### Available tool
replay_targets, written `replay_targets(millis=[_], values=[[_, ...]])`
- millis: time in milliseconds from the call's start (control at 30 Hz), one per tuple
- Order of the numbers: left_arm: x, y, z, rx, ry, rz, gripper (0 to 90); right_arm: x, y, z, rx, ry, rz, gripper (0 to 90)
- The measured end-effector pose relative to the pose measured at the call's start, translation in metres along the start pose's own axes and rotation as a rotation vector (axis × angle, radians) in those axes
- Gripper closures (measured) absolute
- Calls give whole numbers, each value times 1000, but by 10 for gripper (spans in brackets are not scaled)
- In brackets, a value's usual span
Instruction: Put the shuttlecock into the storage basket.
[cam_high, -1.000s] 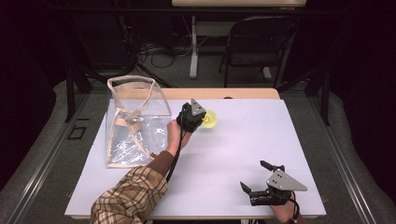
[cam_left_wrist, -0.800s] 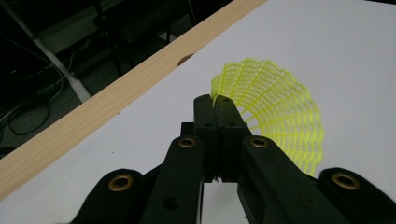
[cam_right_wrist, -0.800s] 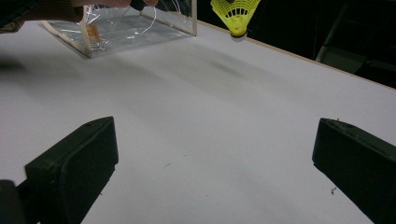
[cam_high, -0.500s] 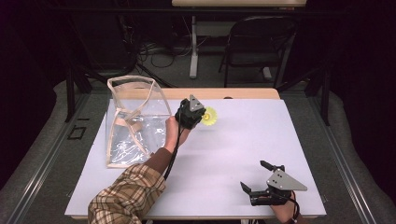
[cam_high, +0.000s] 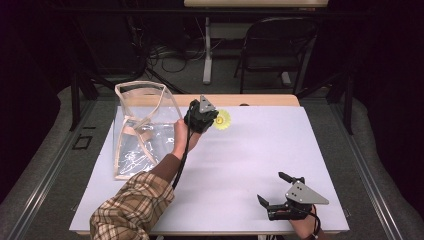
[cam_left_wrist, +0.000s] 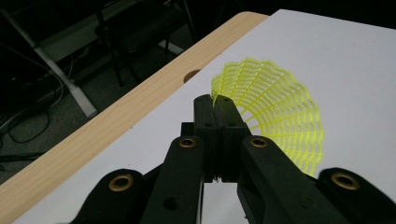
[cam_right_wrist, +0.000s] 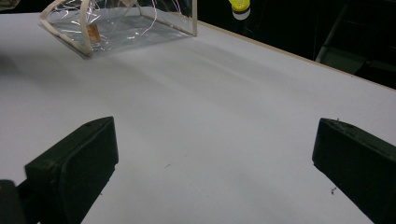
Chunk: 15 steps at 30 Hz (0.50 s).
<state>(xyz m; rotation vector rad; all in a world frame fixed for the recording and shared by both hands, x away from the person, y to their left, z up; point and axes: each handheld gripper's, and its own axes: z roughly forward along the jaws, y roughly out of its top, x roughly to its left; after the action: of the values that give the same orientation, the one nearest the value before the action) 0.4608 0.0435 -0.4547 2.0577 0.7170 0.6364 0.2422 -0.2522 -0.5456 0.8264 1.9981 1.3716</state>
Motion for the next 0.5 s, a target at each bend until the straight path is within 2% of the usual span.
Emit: replay_targets(millis=[500], values=[[6, 19, -9, -18, -2, 6, 896, -1, 0, 0, 0, -3, -4, 0]])
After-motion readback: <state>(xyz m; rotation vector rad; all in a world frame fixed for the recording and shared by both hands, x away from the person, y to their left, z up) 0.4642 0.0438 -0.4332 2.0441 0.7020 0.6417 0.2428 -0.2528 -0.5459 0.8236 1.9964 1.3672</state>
